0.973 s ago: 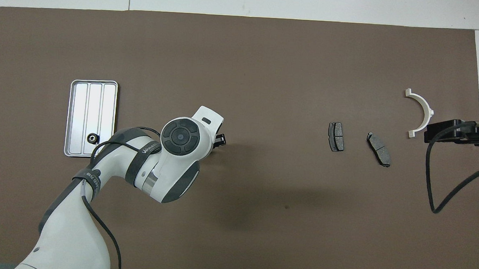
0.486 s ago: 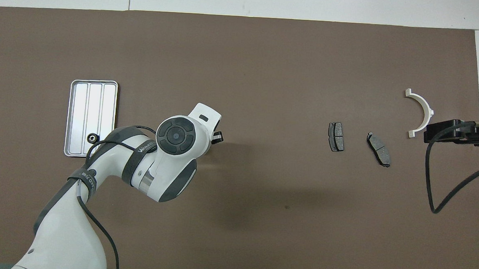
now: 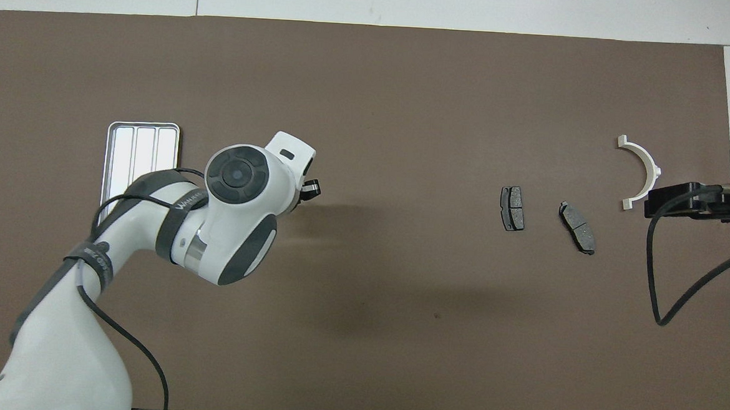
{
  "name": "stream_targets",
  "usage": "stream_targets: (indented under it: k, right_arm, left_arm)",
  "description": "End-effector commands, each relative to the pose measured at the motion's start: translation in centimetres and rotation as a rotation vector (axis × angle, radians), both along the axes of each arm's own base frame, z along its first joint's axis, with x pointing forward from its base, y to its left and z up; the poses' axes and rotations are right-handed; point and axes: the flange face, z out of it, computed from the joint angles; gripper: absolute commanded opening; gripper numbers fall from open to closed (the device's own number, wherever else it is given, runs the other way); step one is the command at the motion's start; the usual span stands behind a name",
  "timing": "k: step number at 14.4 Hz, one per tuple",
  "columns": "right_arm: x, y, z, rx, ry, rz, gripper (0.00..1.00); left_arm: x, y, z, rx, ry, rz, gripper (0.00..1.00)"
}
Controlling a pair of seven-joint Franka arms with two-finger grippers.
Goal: Pick bearing gear from pile to tray
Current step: 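Carry the nut with the left gripper over the silver tray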
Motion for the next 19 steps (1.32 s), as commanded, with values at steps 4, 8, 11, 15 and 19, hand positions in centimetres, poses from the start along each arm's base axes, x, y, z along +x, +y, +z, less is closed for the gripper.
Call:
stream_targets:
  k: [4, 8, 11, 15, 19]
  right_arm:
    - [-0.1, 0.2, 0.5, 0.026, -0.017, -0.002, 1.00]
    - [-0.1, 0.2, 0.5, 0.026, -0.020, -0.005, 1.00]
    - [-0.1, 0.5, 0.6, 0.026, -0.023, 0.000, 1.00]
    - [-0.1, 0.5, 0.7, 0.026, -0.024, -0.003, 1.00]
    - [-0.1, 0.6, 0.7, 0.026, -0.024, -0.001, 1.00]
  left_arm:
    - [5.9, 15.8, 10.7, 0.023, 0.006, -0.121, 0.00]
    - [7.7, 28.2, 11.3, 0.041, -0.021, -0.214, 0.00]
    - [7.0, 33.6, 9.9, 0.049, -0.016, -0.255, 0.00]
    - [6.0, 32.1, 4.7, 0.049, -0.054, -0.221, 0.00]
    - [6.4, 29.9, 2.0, 0.046, -0.077, -0.204, 0.00]
